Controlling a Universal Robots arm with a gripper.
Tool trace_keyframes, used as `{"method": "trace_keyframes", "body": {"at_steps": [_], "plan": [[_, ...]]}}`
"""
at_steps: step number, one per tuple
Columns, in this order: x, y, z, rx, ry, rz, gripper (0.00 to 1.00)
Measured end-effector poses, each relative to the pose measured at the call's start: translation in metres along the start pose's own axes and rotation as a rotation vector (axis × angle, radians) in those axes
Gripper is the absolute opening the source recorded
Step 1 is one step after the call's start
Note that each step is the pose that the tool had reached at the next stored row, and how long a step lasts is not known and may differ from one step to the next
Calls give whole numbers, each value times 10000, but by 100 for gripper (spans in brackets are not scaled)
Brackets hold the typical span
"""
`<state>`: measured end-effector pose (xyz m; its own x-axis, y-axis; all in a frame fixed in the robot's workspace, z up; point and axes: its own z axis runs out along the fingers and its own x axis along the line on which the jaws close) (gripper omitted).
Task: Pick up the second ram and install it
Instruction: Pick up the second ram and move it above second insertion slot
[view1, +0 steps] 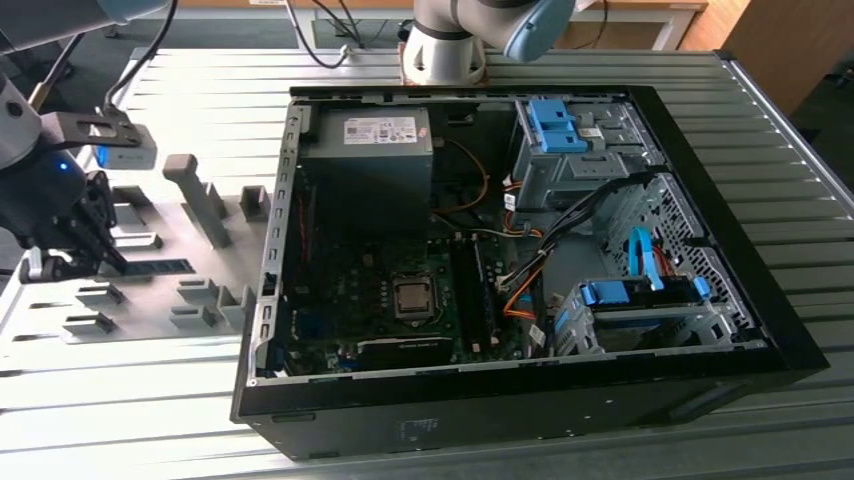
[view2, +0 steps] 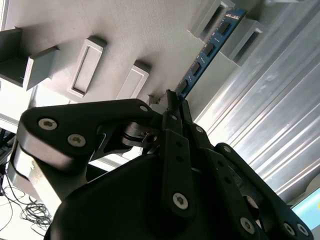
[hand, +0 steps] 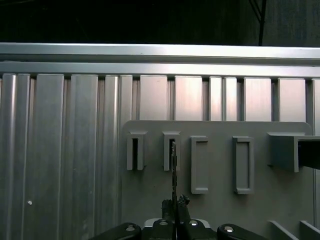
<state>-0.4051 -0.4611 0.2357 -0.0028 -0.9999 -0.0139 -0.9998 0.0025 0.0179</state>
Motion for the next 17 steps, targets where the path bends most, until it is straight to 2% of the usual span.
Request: {"method": "trace_keyframes", "body": {"at_steps": [17], "plan": [[-1, 1, -71, 3, -2, 0, 14]]}}
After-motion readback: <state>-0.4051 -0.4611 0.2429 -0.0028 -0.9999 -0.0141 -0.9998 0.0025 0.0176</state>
